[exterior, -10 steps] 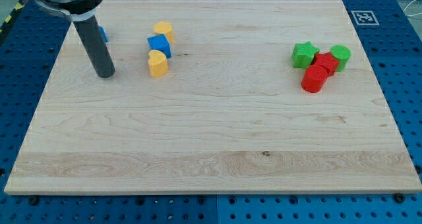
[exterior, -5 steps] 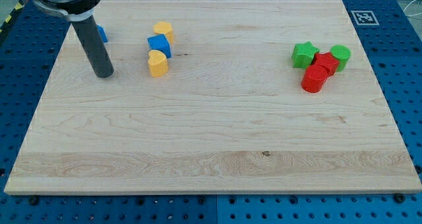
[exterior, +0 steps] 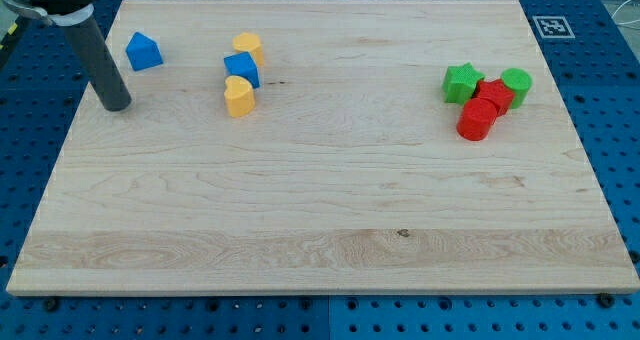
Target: Point at the blue triangle
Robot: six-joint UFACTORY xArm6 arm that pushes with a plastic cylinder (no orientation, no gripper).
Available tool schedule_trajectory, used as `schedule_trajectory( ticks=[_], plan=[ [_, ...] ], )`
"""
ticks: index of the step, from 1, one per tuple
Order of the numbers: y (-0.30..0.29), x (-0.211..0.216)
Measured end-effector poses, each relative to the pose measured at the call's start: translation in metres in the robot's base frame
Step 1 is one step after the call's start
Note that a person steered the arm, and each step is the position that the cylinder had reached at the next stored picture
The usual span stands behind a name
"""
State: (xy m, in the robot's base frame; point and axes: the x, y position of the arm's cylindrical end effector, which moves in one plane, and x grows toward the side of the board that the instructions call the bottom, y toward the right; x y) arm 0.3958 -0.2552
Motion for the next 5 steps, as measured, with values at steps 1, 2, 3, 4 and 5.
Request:
schedule_trajectory(
  ticks=[1, 2, 3, 4, 5],
  plan=[
    [-0.008, -0.005],
    [-0.021, -0.018],
    [-0.027, -0.040],
    [-0.027, -0.059],
    [-0.020, -0.075]
  ],
)
